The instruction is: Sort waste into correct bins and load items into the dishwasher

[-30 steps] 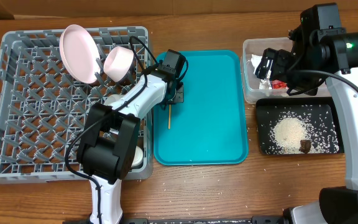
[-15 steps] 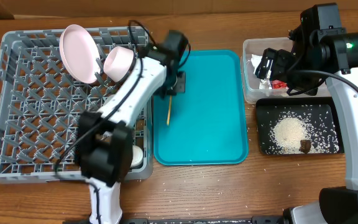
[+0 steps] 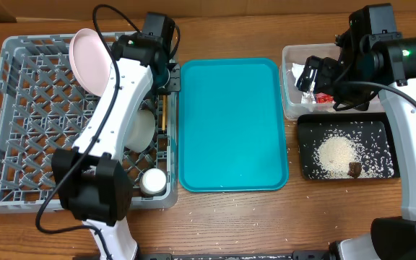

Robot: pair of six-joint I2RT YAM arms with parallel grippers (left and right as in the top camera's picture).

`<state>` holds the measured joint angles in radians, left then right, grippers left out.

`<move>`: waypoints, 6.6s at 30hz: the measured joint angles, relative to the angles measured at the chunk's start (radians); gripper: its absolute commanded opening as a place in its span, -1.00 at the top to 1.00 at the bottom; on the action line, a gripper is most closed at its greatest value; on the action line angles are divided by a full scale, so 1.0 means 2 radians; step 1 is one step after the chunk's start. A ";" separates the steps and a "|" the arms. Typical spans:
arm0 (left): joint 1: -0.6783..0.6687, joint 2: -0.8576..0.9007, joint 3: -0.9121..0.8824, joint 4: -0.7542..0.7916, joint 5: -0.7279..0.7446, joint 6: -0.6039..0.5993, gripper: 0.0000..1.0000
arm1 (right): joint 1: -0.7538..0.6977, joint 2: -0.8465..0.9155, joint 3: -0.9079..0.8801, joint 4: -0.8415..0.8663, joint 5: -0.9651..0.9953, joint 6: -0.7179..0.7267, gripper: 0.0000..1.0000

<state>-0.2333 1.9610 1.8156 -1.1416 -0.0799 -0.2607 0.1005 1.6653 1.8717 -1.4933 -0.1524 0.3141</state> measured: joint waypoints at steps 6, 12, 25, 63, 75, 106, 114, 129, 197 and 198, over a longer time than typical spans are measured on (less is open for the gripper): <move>0.010 0.027 0.000 0.000 -0.002 0.005 0.39 | 0.000 0.000 0.000 0.000 0.000 0.000 -1.00; 0.013 0.031 0.000 0.002 -0.001 0.007 -0.88 | 0.000 0.000 0.000 0.000 0.000 0.000 -1.00; 0.009 -0.040 0.039 -0.094 0.004 0.001 -0.97 | 0.000 0.000 0.000 0.000 0.000 0.000 -1.00; -0.257 -0.717 -0.751 0.303 -0.226 -0.259 -0.96 | 0.000 0.000 -0.001 0.000 0.000 0.000 -1.00; -0.253 -0.721 -0.817 0.445 -0.193 -0.073 -0.97 | 0.000 0.000 -0.001 0.000 0.000 0.000 -1.00; -0.257 -0.721 -0.643 0.372 0.000 0.083 -1.00 | 0.000 0.000 -0.001 0.000 0.000 0.000 -1.00; -0.257 -0.721 -0.643 0.344 -0.033 0.142 -1.00 | 0.000 0.000 -0.001 0.000 0.000 0.000 -1.00; -0.246 -0.721 -0.694 0.394 -0.082 0.128 -1.00 | 0.000 0.000 -0.001 0.000 0.000 0.000 -1.00; 0.111 -0.973 -0.902 0.539 0.124 0.278 -1.00 | 0.000 0.000 -0.001 -0.003 0.024 -0.007 -1.00; 0.111 -0.973 -0.902 0.539 0.124 0.278 -1.00 | 0.000 0.000 -0.001 -0.006 0.026 -0.008 -1.00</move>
<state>-0.0109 0.0158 0.0124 -0.0635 0.1673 0.2958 0.1005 1.6653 1.8706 -1.5059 -0.1005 0.2985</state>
